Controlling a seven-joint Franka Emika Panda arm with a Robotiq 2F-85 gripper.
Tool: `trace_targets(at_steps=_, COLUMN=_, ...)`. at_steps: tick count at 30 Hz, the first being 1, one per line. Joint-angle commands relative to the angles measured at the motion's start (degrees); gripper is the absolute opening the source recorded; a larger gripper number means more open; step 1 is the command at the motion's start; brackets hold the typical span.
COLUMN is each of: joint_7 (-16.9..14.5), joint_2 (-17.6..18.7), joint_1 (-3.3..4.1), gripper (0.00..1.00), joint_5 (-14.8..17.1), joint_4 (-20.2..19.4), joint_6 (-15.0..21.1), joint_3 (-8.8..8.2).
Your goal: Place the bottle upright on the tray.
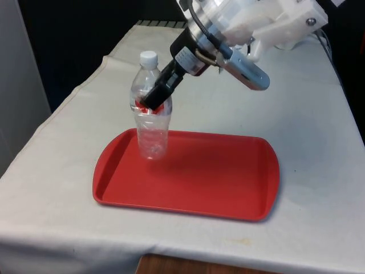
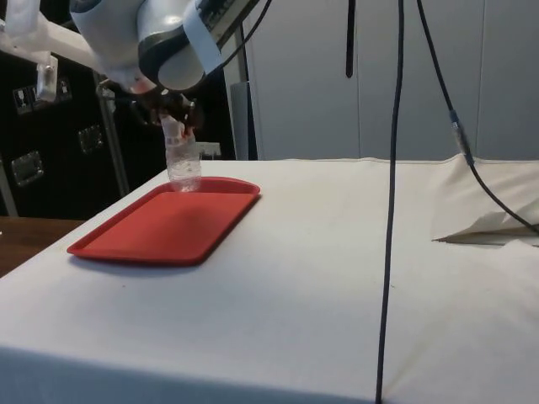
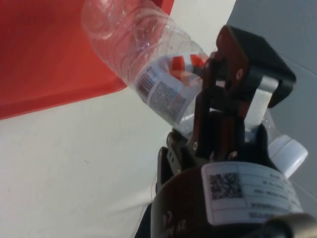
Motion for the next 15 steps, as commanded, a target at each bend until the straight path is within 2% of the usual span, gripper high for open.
trace_targets(at_steps=1, joint_7=-1.1, joint_2=0.5, joint_1=-0.57, gripper=0.33, joint_5=1.1, joint_4=0.6, joint_6=0.1, joint_3=0.69)
trace_targets(at_steps=4, joint_7=-2.0, joint_2=1.0, joint_1=-0.69, gripper=0.33, joint_5=1.8, joint_4=1.2, joint_6=0.3, joint_3=0.86)
trace_targets(at_steps=5, joint_7=-1.1, joint_2=0.9, joint_1=-0.06, gripper=0.33, joint_5=0.8, joint_4=0.8, joint_6=0.0, joint_3=0.17)
trace_targets(at_steps=6, joint_7=-2.2, joint_2=1.3, joint_1=-0.74, gripper=0.33, joint_5=2.0, joint_4=1.4, joint_6=0.4, joint_3=0.92)
trace_targets(at_steps=13, joint_7=-3.8, joint_2=3.0, joint_1=-0.97, gripper=0.33, joint_5=3.8, joint_4=2.8, joint_6=1.1, joint_3=1.26)
trace_targets(at_steps=14, joint_7=-3.2, joint_2=2.9, joint_1=-0.34, gripper=0.33, joint_5=3.0, joint_4=2.6, joint_6=0.5, joint_3=0.63)
trace_targets(at_steps=15, joint_7=-3.9, joint_2=3.2, joint_1=-0.97, gripper=0.33, joint_5=4.0, joint_4=2.9, joint_6=1.2, joint_3=1.32)
